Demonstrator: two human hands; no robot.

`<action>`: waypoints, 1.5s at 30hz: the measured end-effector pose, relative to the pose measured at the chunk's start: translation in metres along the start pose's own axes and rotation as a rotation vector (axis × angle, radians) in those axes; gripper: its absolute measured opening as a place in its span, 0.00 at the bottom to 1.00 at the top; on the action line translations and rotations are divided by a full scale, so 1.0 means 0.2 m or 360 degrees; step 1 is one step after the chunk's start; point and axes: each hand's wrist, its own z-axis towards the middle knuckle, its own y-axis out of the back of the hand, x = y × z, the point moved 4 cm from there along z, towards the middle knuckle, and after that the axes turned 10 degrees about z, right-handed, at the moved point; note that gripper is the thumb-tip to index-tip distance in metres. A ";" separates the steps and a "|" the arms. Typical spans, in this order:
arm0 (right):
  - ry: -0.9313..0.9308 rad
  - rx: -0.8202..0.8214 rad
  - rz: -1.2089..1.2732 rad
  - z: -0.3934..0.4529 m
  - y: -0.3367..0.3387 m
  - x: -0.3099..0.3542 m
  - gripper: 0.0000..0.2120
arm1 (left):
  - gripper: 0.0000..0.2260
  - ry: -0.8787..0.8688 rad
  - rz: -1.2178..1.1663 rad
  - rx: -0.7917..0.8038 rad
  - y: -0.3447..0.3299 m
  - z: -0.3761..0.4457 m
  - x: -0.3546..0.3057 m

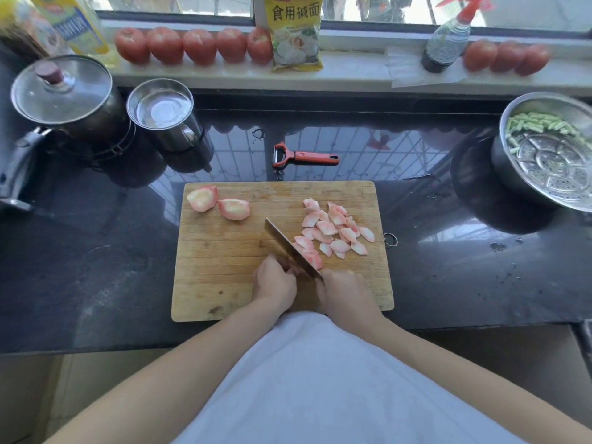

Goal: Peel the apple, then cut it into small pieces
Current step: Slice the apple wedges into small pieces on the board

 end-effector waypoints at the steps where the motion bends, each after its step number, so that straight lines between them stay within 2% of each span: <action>1: -0.0011 -0.0035 0.0051 -0.01 0.02 -0.02 0.10 | 0.04 -0.0002 -0.0011 0.0000 0.00 0.00 0.00; 6: -0.0046 -0.0011 0.0183 -0.13 0.09 -0.09 0.15 | 0.04 -0.0052 -0.0049 0.0028 0.00 -0.02 0.02; 11: 0.0095 0.0046 0.0020 -0.21 0.10 -0.09 0.14 | 0.06 -0.0016 -0.0022 0.0030 0.00 -0.02 0.03; 16: 0.0108 0.0089 -0.0038 -0.22 0.12 -0.08 0.11 | 0.06 -0.0009 0.0029 0.0033 0.00 -0.02 0.01; 29: -0.0056 0.0240 -0.0216 -0.18 0.08 -0.12 0.12 | 0.03 0.0041 0.0046 0.0020 0.00 -0.01 0.01; 36: -0.0007 0.0151 -0.0229 -0.05 -0.01 -0.04 0.11 | 0.02 0.0104 0.0015 0.0026 0.01 -0.02 0.00; 45: 0.0045 -0.0043 0.0087 -0.05 0.07 -0.01 0.11 | 0.03 0.0071 -0.0001 0.0026 0.01 -0.02 0.02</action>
